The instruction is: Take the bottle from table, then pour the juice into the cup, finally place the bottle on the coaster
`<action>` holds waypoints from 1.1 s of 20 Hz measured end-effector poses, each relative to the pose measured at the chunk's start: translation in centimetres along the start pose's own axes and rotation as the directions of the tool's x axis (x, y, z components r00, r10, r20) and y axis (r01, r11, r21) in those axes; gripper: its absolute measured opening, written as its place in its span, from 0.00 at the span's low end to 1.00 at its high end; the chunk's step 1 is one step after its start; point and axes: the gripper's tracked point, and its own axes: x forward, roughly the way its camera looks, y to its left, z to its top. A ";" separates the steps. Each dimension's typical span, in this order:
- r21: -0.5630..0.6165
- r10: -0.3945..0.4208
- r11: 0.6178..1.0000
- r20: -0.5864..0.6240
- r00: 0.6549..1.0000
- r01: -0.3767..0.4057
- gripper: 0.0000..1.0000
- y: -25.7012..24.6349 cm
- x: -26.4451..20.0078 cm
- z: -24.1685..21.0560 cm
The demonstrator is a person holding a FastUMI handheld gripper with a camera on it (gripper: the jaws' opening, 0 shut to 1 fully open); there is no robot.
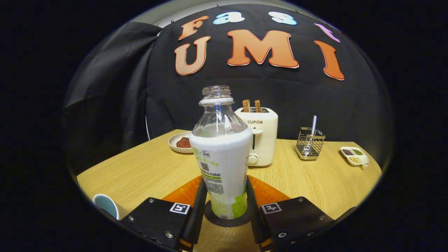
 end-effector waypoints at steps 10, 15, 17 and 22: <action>0.059 0.062 0.996 0.068 0.996 -0.066 0.93 0.0 -5.9 4.7; 0.022 0.038 0.999 0.182 0.983 -0.042 0.96 -1.0 -13.3 10.5; 0.017 0.021 1.000 0.230 0.973 -0.025 0.96 -1.2 -16.0 12.4; 0.011 -0.051 0.999 0.352 0.934 0.050 0.97 -2.4 -23.2 18.1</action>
